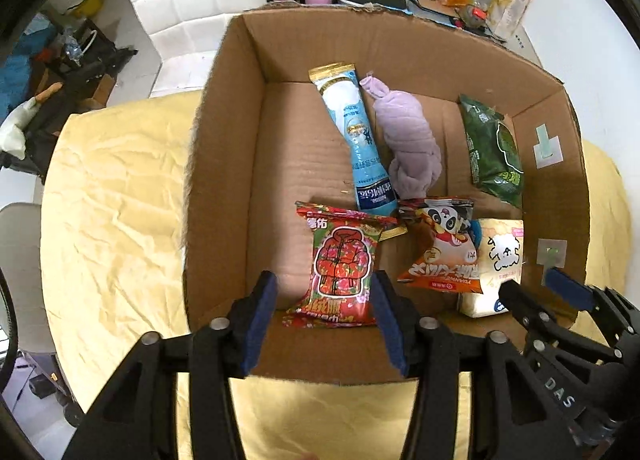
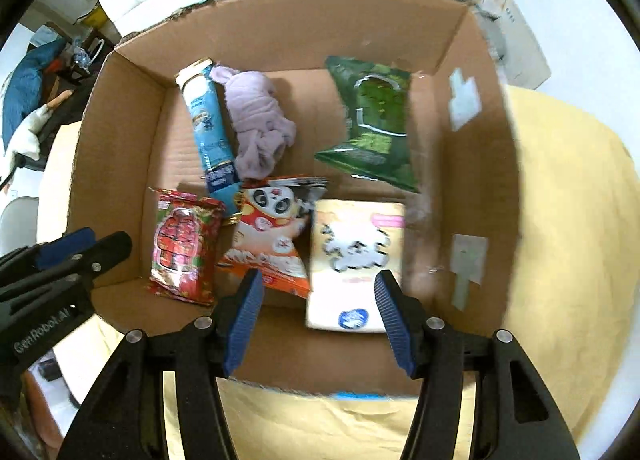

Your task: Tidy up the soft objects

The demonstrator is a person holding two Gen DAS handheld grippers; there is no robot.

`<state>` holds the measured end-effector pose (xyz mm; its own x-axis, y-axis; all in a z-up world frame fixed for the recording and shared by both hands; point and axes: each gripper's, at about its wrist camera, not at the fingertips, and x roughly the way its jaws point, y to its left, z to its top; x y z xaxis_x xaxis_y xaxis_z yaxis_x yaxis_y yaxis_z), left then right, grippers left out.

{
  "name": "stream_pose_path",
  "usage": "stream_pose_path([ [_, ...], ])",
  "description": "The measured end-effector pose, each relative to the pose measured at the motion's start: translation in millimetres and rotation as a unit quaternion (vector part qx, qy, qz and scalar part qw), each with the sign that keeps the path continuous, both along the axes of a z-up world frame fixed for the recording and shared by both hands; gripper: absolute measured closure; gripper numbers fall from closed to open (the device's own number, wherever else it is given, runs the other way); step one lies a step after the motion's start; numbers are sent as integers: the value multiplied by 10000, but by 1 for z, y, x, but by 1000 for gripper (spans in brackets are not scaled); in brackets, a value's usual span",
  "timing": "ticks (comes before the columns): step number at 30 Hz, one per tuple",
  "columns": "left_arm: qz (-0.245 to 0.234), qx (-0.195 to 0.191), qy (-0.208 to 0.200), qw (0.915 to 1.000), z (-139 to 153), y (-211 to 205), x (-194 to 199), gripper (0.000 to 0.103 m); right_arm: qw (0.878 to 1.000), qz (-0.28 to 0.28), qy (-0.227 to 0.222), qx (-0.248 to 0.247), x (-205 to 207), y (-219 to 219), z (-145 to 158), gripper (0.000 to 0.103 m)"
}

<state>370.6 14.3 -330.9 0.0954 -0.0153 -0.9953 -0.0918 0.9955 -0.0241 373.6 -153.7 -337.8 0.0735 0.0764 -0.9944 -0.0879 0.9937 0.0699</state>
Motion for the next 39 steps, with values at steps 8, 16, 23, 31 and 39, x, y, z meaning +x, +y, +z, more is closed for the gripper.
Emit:
stream_pose_path([
  [8, 41, 92, -307, 9995, 18, 0, -16, 17, 9993, -265, -277, 10, -12, -15, 20, 3],
  [16, 25, 75, -604, 9981, 43, -5, -37, 6, 9984, -303, -480, 40, -31, -20, 47, 0],
  [23, 25, 131, -1086, 9940, 97, -11, -80, 6, 9954, -342, -899, 32, -66, -26, 98, 0],
  [31, 11, 92, -1617, 9868, 180, -13, -165, 6, 9884, -248, -1486, 216, -152, -39, 189, 0],
  [39, -106, 271, -1980, 9798, 243, -19, -229, 6, 9804, -195, -1918, 418, -229, -48, 264, 0],
])
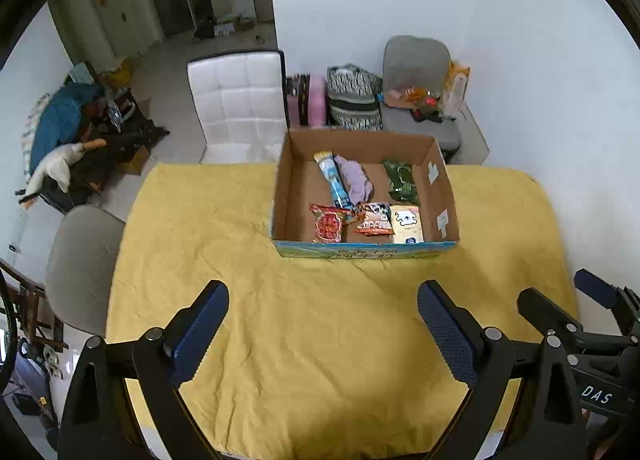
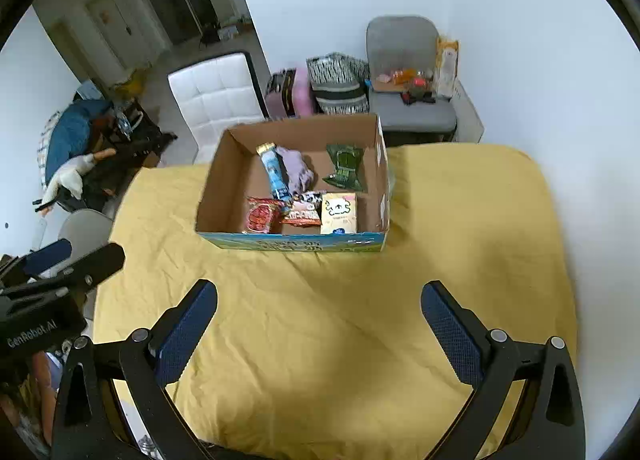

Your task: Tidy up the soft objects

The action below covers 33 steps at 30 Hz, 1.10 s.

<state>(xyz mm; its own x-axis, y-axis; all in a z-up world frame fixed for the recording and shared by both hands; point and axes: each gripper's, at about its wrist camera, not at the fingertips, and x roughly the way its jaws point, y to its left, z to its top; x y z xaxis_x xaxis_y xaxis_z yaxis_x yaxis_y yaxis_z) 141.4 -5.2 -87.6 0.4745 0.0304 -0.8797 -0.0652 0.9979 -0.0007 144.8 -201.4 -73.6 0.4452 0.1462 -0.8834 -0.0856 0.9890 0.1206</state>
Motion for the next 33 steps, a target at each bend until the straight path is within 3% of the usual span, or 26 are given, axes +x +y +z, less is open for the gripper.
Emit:
stream_pose_path([
  [8, 26, -48, -319, 9995, 38, 3, -40, 6, 9998, 88, -190, -43, -49, 0, 44, 0],
  [17, -21, 25, -521, 9986, 50, -5, -58, 6, 9981, -24, -577, -223, -75, -7, 80, 0],
  [33, 107, -50, -559, 9984, 48, -2, -52, 3, 9969, -219, -690, -318, -62, -14, 80, 0],
])
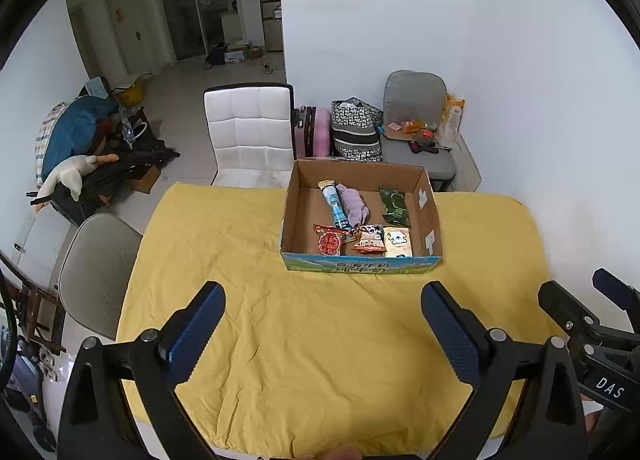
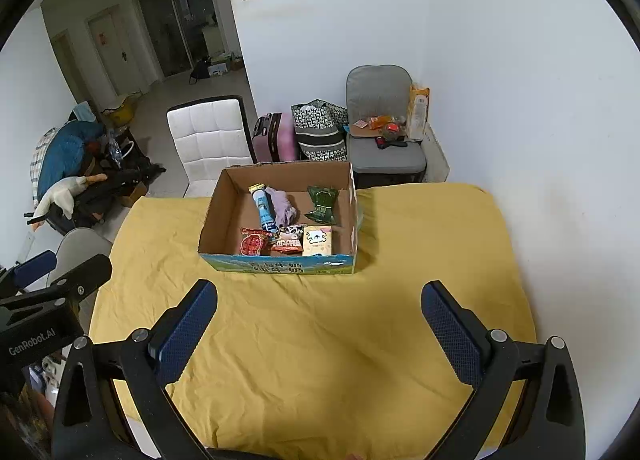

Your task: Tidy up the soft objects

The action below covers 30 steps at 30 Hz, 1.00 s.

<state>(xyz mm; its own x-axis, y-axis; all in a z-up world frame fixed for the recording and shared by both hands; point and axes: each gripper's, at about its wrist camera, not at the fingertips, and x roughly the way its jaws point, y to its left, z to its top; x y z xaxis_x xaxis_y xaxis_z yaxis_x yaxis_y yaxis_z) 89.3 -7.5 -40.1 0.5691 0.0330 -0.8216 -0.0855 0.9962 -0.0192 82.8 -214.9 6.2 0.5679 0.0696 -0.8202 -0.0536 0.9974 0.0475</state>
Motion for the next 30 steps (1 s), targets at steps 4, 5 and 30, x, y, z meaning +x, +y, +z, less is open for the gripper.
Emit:
stream_pose_path([
  [4, -55, -5, 31, 10000, 0, 0, -2, 3, 10000, 6, -13, 1, 1, 1, -2, 0],
  [5, -76, -9, 44, 10000, -1, -1, -2, 3, 10000, 1, -21, -5, 0, 0, -1, 0],
  [30, -103, -37, -13, 9999, 1, -7, -2, 3, 9999, -85, -127, 8, -1, 1, -1, 0],
])
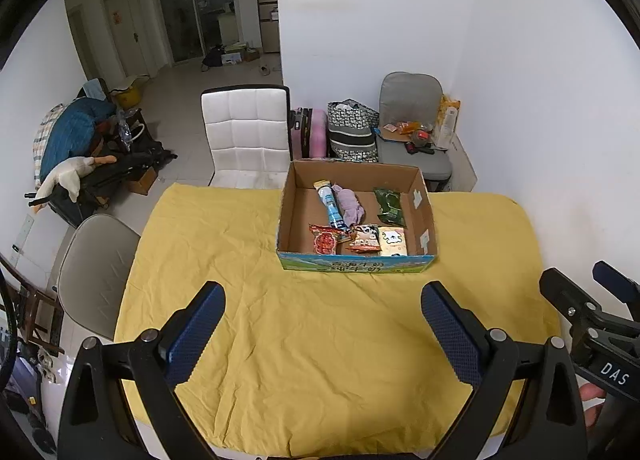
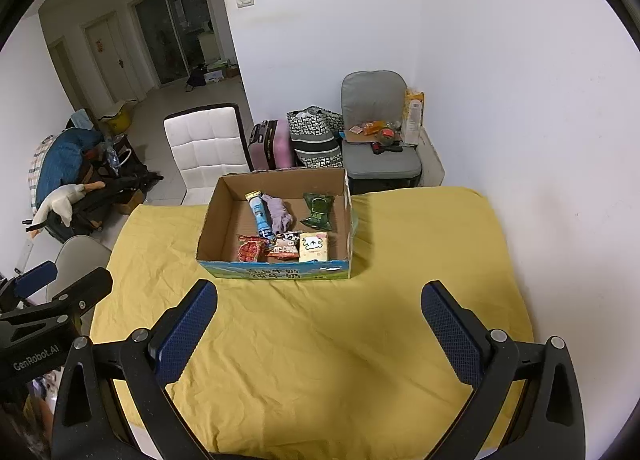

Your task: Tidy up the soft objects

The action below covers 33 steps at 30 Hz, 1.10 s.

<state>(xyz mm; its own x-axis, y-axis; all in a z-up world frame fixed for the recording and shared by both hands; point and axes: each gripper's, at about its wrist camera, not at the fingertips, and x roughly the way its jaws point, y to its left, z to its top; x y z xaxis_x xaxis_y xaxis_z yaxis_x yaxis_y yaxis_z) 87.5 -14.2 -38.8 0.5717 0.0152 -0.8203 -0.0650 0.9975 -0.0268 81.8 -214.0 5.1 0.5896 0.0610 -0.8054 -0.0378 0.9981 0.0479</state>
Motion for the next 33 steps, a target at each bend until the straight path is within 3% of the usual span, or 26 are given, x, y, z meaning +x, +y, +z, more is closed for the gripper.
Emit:
stream_pose_path([
  [33, 78, -58, 43, 9999, 3, 0, 0, 3, 10000, -56, -46, -51, -7, -2, 1, 0],
])
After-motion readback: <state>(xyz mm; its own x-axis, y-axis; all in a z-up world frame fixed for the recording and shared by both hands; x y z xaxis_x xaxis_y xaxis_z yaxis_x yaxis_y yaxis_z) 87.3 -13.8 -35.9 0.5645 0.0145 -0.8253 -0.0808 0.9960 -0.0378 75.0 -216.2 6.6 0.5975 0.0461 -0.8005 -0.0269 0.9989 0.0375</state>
